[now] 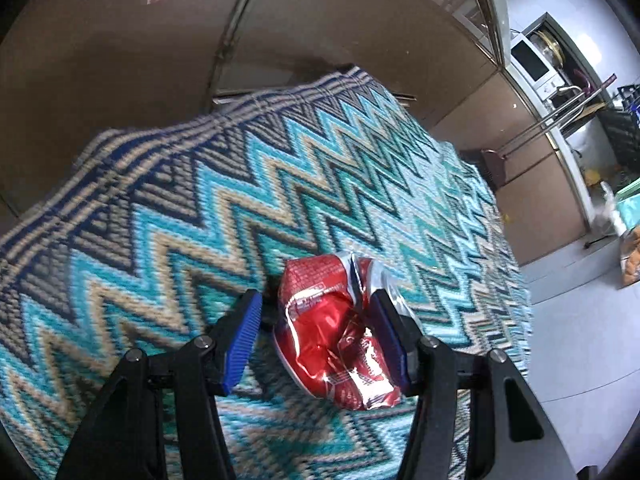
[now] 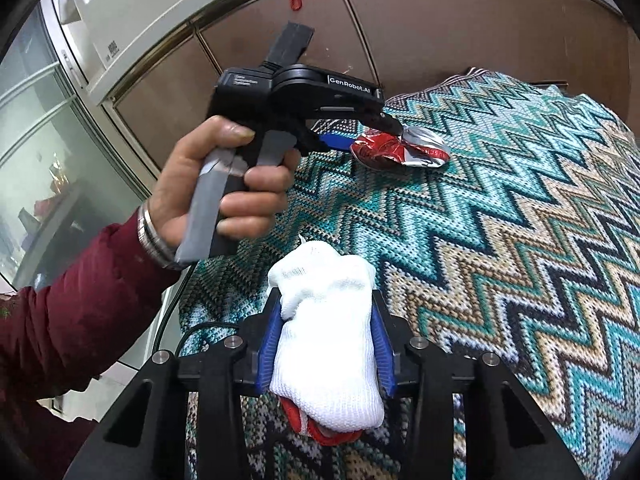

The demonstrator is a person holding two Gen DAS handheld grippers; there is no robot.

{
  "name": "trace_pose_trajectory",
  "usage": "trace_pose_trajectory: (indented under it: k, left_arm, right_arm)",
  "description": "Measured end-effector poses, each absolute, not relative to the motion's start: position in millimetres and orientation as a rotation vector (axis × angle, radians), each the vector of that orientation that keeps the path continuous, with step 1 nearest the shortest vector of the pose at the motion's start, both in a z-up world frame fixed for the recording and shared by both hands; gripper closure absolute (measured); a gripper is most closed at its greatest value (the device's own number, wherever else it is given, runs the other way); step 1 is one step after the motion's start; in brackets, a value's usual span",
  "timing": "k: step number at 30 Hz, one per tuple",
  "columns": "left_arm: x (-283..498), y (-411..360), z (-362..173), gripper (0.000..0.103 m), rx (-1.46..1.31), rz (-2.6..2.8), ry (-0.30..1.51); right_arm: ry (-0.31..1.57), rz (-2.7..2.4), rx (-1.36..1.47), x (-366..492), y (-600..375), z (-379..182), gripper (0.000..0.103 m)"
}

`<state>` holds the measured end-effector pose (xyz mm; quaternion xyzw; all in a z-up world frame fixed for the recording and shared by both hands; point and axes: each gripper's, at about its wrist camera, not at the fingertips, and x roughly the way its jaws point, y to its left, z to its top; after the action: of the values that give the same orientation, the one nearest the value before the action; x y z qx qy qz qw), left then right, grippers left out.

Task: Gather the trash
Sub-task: 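Grasp the crushed red can with the left tool while the right tool holds the sock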

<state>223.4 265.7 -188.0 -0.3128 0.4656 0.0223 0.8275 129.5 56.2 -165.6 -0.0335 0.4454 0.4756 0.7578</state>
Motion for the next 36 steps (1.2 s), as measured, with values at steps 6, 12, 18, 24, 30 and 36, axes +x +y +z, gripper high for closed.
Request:
trace_pose_trajectory:
  k: [6,12,18,24,30,36]
  left_arm:
    - [236,243,-193,0.049,-0.697,-0.038,1.026]
    - [238,236,-170,0.049,-0.550,-0.063,0.969]
    - [263,247,-172,0.042,-0.483,-0.127,0.999]
    - [262,242,-194,0.042,-0.536,-0.384,1.048]
    - [233,214,-186,0.046,-0.434,-0.434,1.020]
    - [209,189,-178,0.084,-0.417,-0.422,0.954]
  right_arm:
    - [0.952,1.016,-0.032,131,39,-162,0.063]
    - [0.938,0.993,-0.019,126,20,-155,0.063]
    - [0.929,0.970,-0.001,128,9,-150,0.063]
    - [0.927,0.943,0.005,128,-3,-147,0.063]
    - [0.931,0.907,0.038,132,-18,-150,0.063]
    - [0.911,0.862,0.065,126,-36,-146,0.063]
